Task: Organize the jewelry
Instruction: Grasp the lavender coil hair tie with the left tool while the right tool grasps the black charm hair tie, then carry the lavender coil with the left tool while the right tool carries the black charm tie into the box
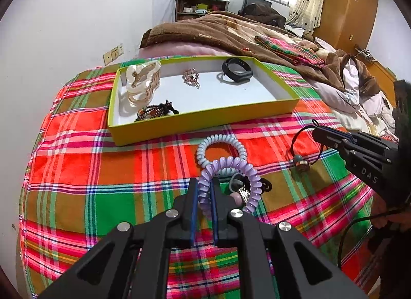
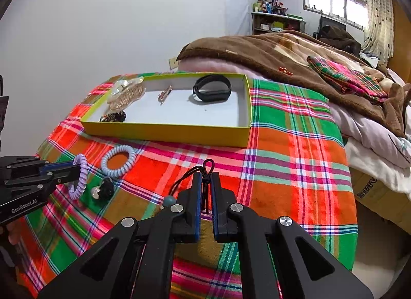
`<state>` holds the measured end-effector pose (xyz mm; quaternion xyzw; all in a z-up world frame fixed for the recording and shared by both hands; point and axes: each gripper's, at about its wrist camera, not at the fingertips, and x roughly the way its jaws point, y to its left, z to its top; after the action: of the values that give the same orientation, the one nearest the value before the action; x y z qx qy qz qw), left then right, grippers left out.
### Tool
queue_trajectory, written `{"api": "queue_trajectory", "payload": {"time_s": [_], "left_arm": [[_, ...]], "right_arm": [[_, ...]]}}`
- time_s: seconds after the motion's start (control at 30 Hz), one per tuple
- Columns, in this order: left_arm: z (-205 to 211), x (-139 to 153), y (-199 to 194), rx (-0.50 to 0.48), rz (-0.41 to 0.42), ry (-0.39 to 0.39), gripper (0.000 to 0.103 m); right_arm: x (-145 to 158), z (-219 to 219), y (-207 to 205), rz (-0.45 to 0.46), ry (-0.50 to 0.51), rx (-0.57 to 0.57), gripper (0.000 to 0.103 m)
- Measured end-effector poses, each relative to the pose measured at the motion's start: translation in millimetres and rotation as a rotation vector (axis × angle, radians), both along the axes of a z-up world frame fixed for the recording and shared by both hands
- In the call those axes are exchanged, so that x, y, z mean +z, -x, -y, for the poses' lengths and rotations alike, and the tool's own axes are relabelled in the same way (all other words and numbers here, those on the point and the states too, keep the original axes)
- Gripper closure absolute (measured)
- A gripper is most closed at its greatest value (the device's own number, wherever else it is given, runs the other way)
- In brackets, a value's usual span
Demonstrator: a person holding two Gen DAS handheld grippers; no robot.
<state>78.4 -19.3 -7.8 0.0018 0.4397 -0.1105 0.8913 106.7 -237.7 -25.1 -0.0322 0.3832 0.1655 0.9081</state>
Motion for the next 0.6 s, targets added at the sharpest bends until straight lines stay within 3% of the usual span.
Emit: {"api": "queue_trajectory", "payload": {"time_s": [0.6], "left_arm": [[-13,25,-14,0.024,0.040,0.016,0.093]], "right_arm": [[34,2,3,0.065,-0.025,0.001,0.097]]}}
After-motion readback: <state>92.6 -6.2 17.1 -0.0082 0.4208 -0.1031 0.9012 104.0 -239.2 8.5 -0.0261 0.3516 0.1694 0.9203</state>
